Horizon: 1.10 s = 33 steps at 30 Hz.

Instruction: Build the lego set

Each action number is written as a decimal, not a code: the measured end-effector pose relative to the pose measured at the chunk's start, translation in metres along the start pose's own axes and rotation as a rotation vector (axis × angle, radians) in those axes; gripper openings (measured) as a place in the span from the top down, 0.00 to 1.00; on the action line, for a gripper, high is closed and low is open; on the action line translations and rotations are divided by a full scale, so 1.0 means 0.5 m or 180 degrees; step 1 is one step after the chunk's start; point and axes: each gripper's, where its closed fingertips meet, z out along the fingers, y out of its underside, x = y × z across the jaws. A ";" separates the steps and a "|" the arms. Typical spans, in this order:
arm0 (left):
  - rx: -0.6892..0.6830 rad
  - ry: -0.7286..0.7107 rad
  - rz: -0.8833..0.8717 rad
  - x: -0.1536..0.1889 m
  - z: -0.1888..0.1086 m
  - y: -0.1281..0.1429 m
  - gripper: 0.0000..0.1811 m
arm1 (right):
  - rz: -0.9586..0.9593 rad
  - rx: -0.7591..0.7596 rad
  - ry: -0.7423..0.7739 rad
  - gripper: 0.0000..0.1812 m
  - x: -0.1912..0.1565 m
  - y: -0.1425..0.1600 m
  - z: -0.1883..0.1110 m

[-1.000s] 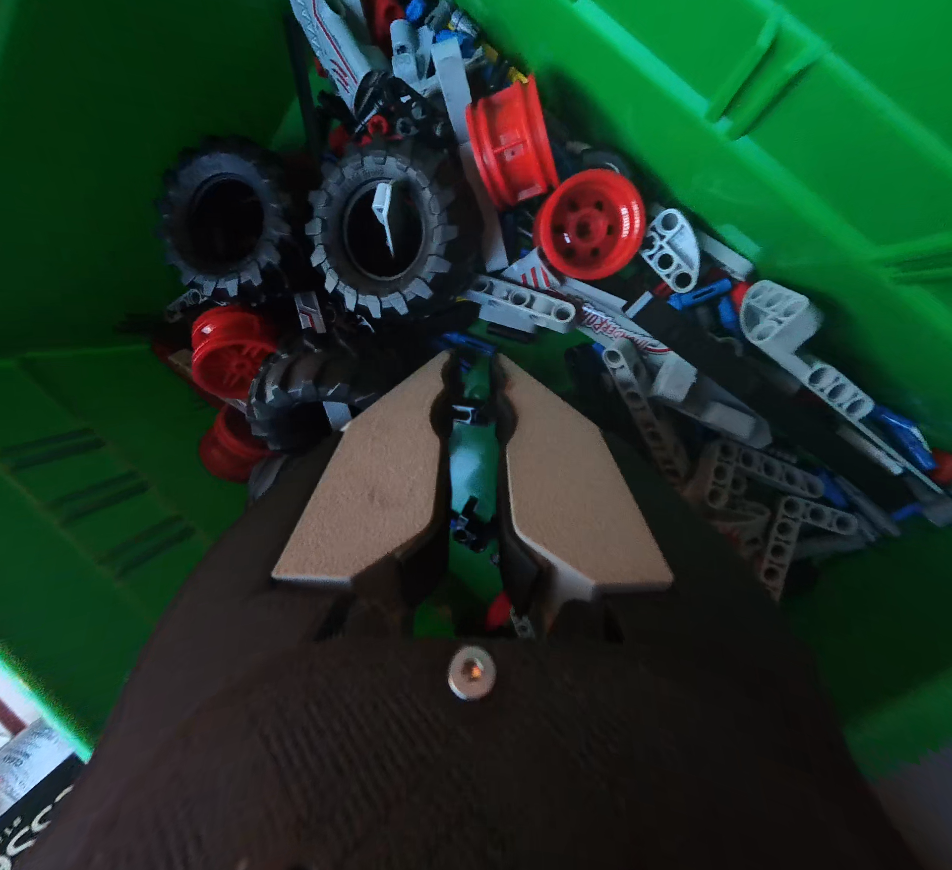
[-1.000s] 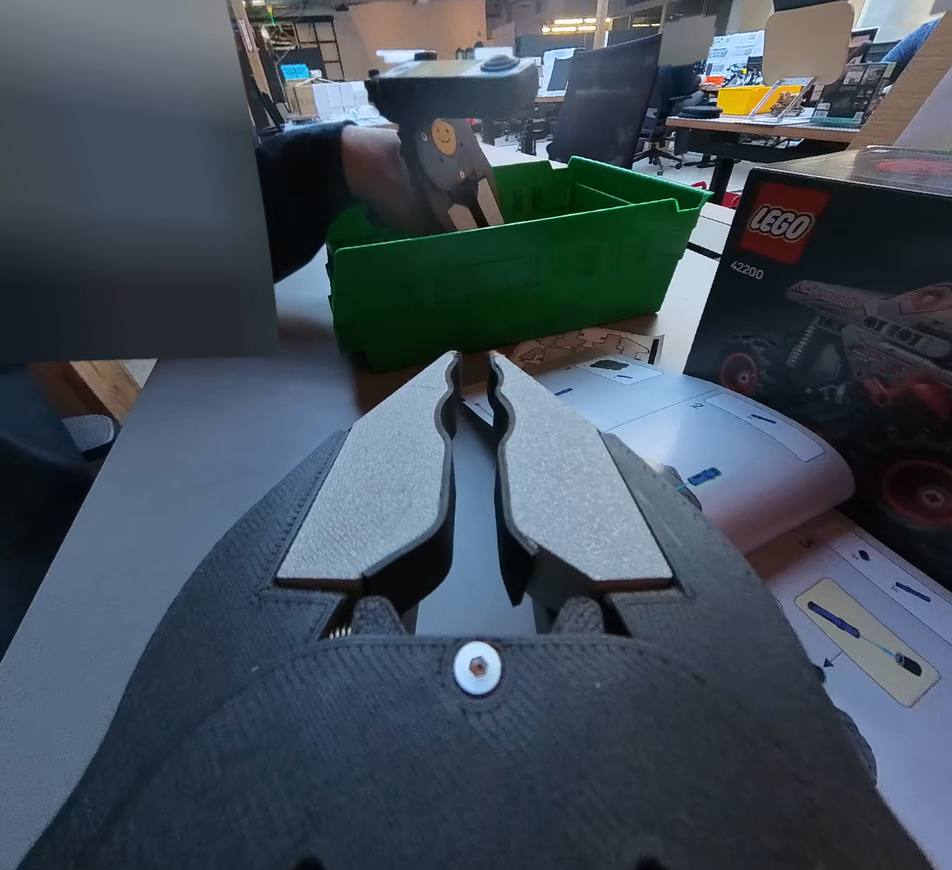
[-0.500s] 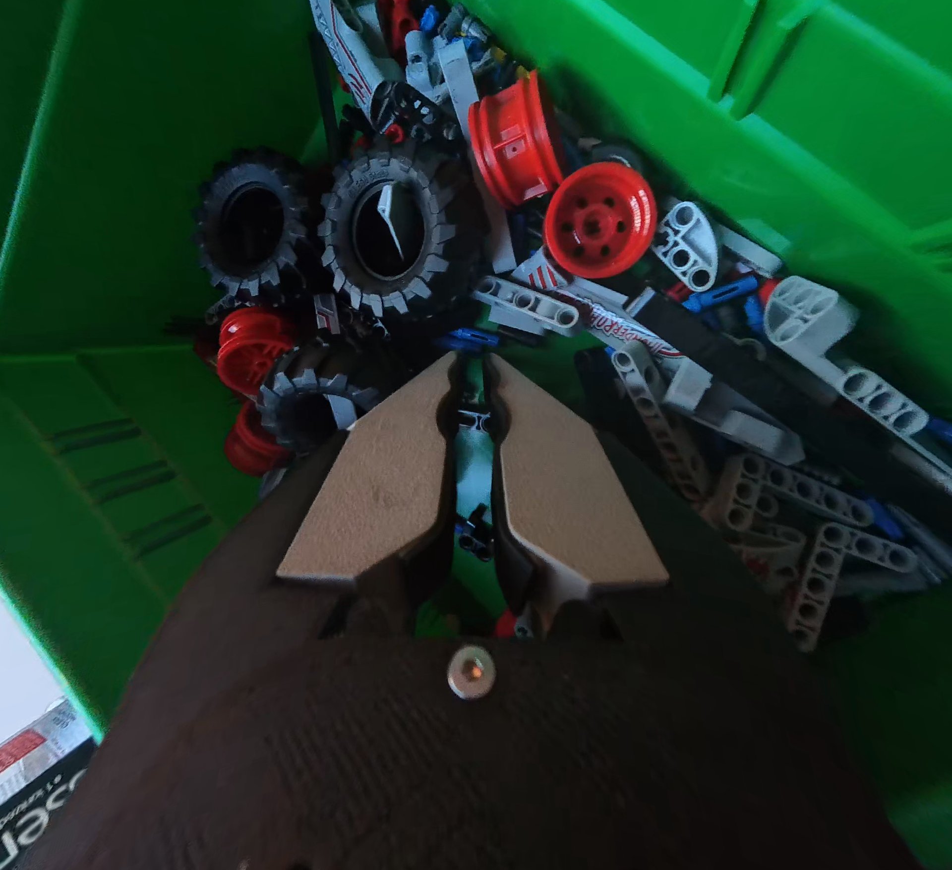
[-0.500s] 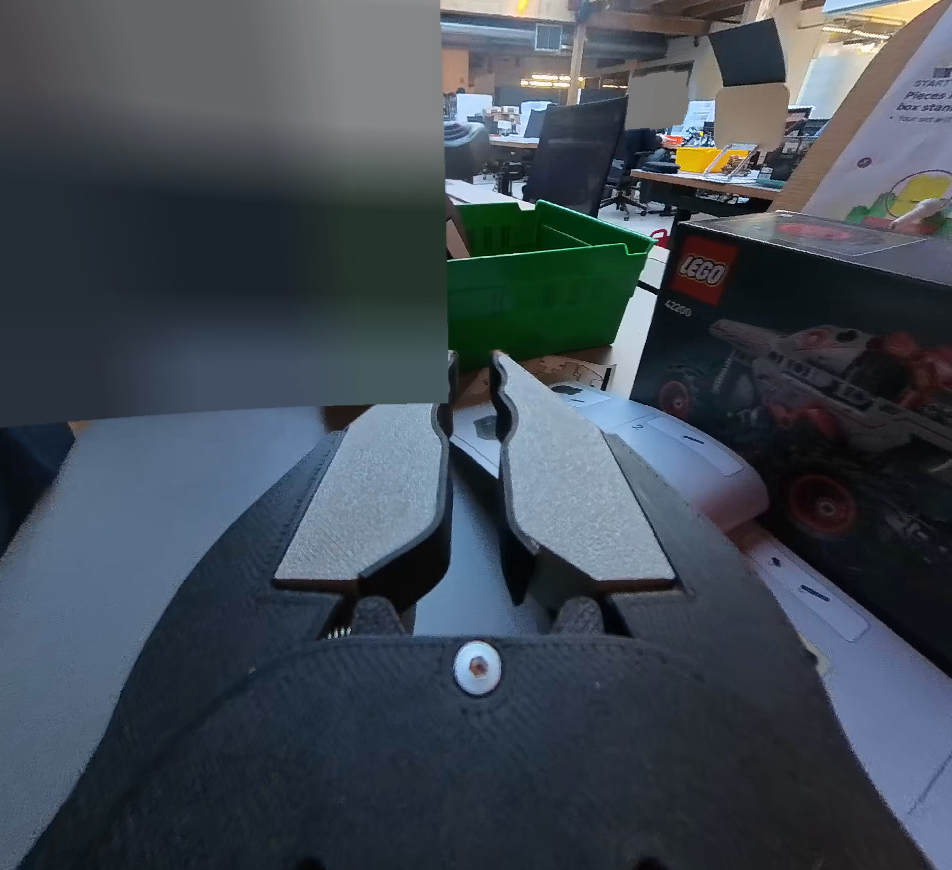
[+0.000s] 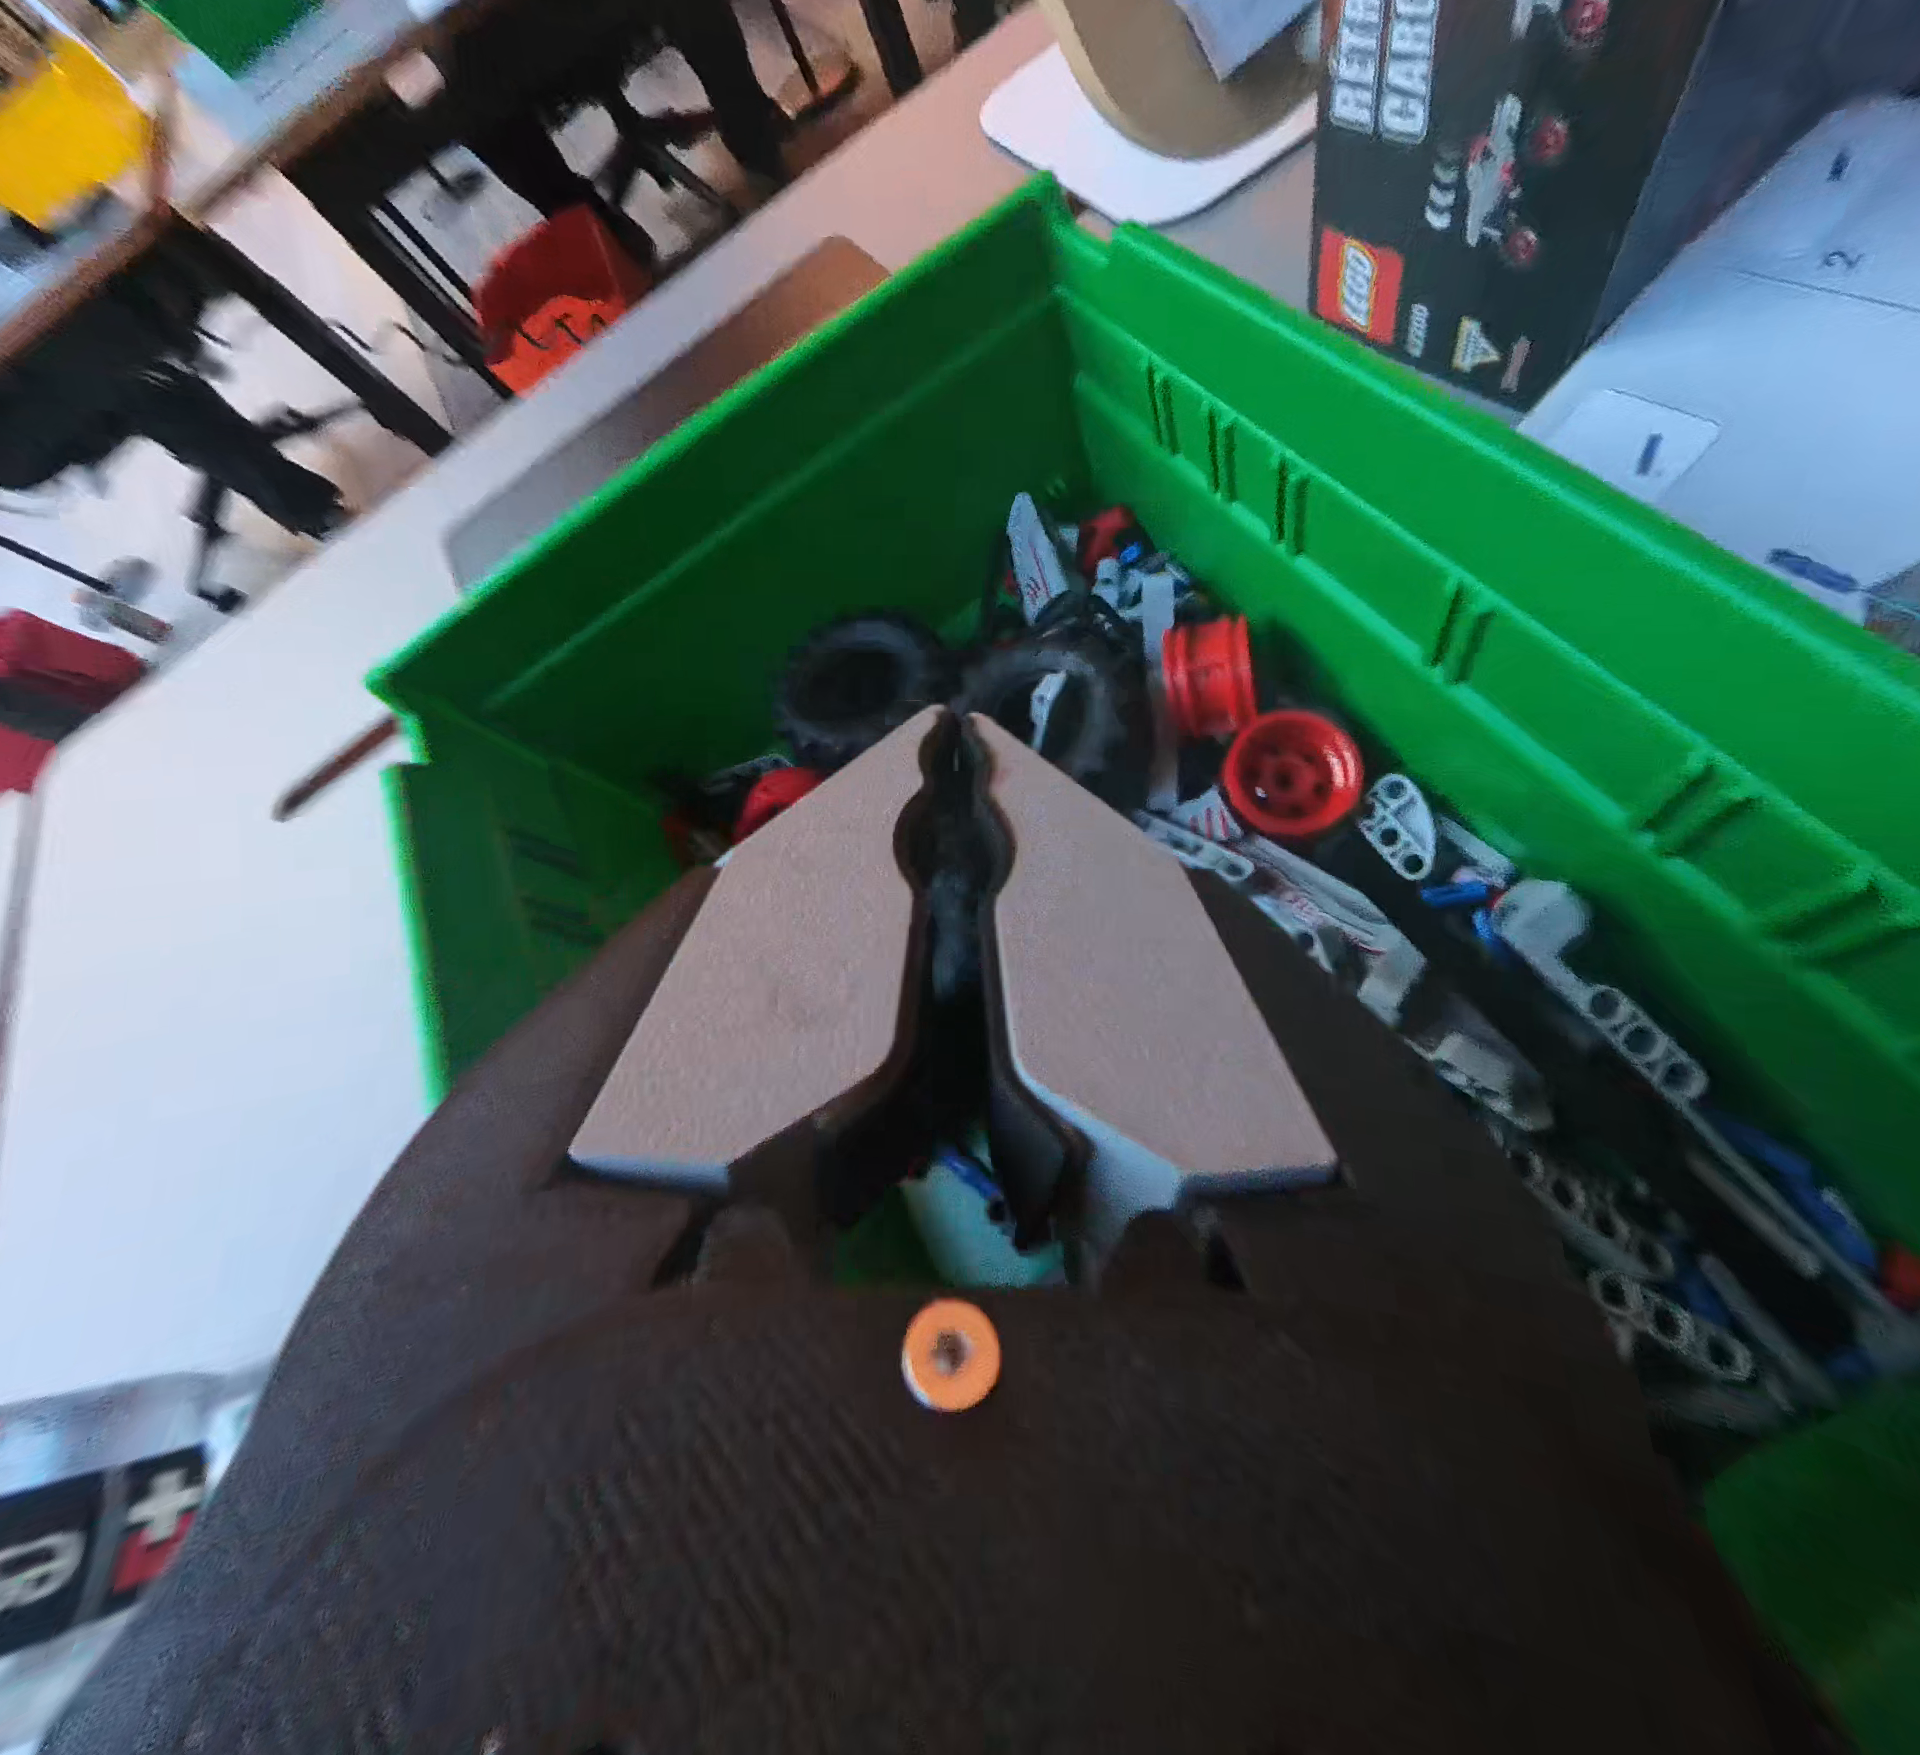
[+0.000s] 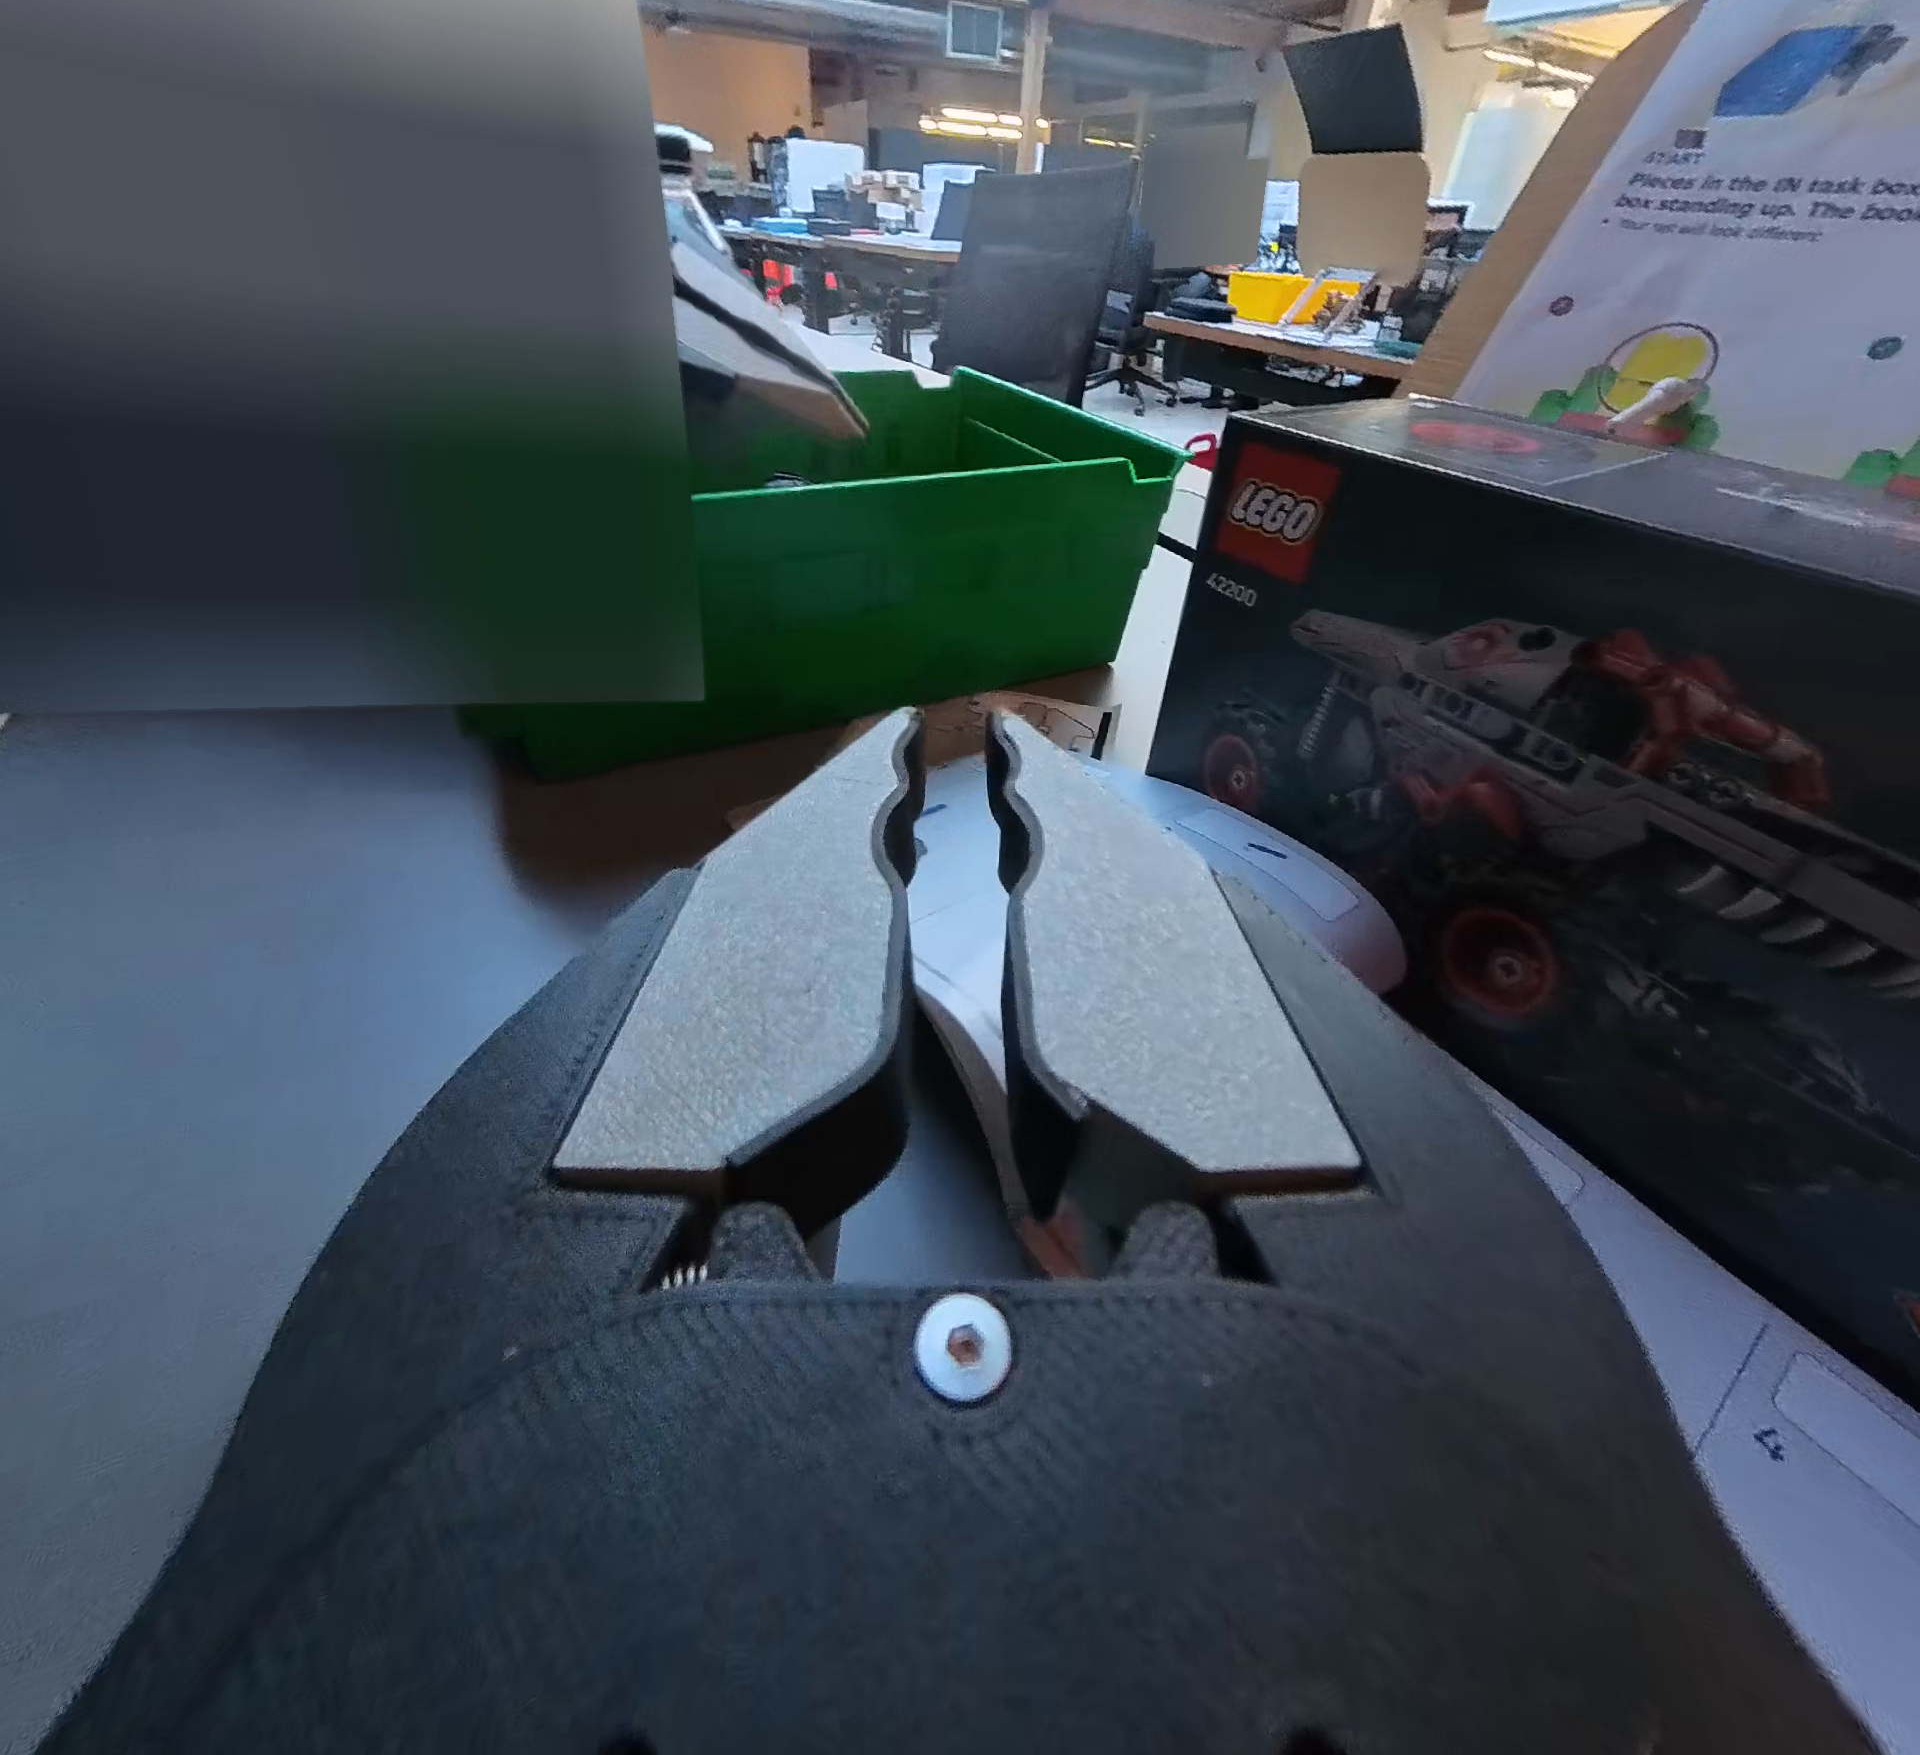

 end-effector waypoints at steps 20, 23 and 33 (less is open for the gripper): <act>-0.0852 0.1045 0.0119 0.153 0.037 0.121 0.83 | 0.0028 0.0038 0.0063 0.96 0.006 -0.004 0.007; -0.0808 0.0519 0.0396 0.103 0.042 0.115 0.92 | 0.0090 0.0047 0.0018 0.96 0.005 -0.004 0.007; 0.0443 0.0889 -0.0464 0.071 -0.054 -0.043 0.93 | 0.0166 0.0043 -0.0032 0.97 0.005 -0.002 0.007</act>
